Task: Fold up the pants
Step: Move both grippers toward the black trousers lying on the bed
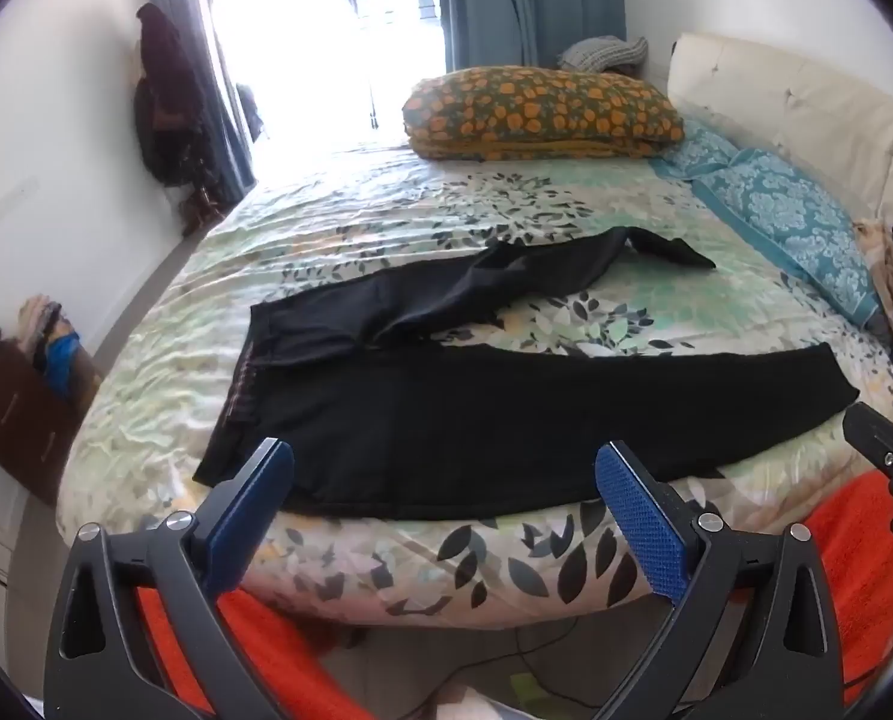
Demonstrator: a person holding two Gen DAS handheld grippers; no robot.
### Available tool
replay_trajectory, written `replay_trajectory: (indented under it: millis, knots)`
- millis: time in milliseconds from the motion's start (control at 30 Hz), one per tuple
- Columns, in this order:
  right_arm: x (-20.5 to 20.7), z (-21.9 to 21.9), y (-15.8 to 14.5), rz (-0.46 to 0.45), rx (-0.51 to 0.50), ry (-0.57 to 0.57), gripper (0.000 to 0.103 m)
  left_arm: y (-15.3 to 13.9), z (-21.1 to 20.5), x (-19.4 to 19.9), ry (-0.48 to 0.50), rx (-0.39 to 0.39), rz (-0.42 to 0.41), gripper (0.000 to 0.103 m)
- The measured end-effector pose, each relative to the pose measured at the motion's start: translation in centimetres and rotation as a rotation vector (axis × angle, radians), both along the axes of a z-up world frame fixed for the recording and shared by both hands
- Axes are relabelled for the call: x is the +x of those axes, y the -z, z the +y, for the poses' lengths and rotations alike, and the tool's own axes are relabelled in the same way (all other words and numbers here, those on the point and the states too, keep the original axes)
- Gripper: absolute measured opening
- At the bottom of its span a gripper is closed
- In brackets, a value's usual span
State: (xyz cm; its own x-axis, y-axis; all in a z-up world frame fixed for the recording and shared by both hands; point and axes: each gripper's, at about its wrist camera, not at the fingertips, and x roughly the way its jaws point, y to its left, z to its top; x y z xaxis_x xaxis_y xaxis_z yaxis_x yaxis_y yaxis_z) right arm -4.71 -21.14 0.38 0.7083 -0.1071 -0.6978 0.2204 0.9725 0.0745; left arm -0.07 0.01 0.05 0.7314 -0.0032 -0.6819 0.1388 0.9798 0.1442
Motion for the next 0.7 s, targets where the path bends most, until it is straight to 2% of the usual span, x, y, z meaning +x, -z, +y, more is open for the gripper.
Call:
replay_trajectory:
  millis: [67,100,133,200,333,700]
  knots:
    - [0.3,0.0,0.3,0.007,-0.012,-0.007,0.103,-0.1,-0.2,-0.1,0.000,-0.035,0.011,0.101]
    - [0.0,0.5,0.1,-0.021,-0.037,-0.020,0.103,0.2,0.6,0.1,-0.007,-0.080,0.044,0.101]
    - [0.1,0.6,0.2,-0.012,-0.043,-0.020,0.103,0.2,0.9,0.4,-0.018,-0.082,0.064,0.101]
    - [-0.2,0.4,0.3,-0.028,-0.023,-0.027,0.103,0.9,2.5,0.9,-0.034,-0.126,0.096,0.101]
    - [0.3,0.5,0.9,-0.014,-0.005,-0.032,0.103,1.7,0.9,0.9,-0.034,-0.069,0.109,0.101]
    - [0.9,1.4,0.8,-0.018,-0.031,-0.059,0.103,2.1,0.6,1.4,-0.017,-0.059,0.135,0.101]
